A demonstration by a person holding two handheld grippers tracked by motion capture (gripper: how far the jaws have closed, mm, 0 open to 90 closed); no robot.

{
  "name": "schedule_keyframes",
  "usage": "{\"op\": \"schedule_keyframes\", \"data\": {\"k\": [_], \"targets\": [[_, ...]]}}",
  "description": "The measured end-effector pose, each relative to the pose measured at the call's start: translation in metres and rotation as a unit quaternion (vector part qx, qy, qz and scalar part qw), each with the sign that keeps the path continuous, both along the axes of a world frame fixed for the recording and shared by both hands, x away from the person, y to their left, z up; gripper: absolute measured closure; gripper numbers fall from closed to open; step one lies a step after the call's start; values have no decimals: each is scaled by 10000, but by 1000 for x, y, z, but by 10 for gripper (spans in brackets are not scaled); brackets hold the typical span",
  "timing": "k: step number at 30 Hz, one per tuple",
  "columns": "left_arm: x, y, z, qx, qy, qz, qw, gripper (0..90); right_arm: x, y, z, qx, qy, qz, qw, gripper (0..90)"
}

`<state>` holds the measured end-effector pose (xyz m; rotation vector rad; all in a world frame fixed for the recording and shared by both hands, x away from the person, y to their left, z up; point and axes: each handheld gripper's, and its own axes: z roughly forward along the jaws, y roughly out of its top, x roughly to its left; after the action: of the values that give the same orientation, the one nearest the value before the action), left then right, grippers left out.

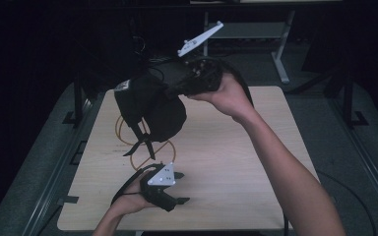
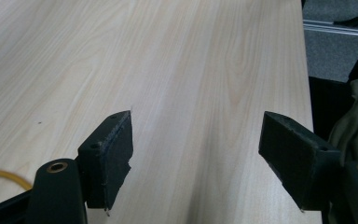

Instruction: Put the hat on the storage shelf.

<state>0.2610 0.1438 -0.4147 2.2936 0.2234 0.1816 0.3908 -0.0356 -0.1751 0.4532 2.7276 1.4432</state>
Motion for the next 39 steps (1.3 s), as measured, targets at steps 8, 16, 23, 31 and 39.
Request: {"op": "schedule_keyframes", "data": {"k": [8,16,23,31,39], "targets": [[-2,-5,-2,28,23,-100,9999,260,10,33,2,-170,23,259,9995,848],[-3,-11,-5,153,10,-290,9995,260,23,60,-6,-124,236,280,9993,841],[-3,-11,-7,127,85,-255,9996,261,31,77,-16,-228,182,244,9993,842],[0,-9,-6,33,70,-260,9996,262,38,97,-23,-205,307,240,9990,843],[-2,-13,-10,64,121,-311,9994,262,39,123,-34,-405,-39,81,9991,816]]}}
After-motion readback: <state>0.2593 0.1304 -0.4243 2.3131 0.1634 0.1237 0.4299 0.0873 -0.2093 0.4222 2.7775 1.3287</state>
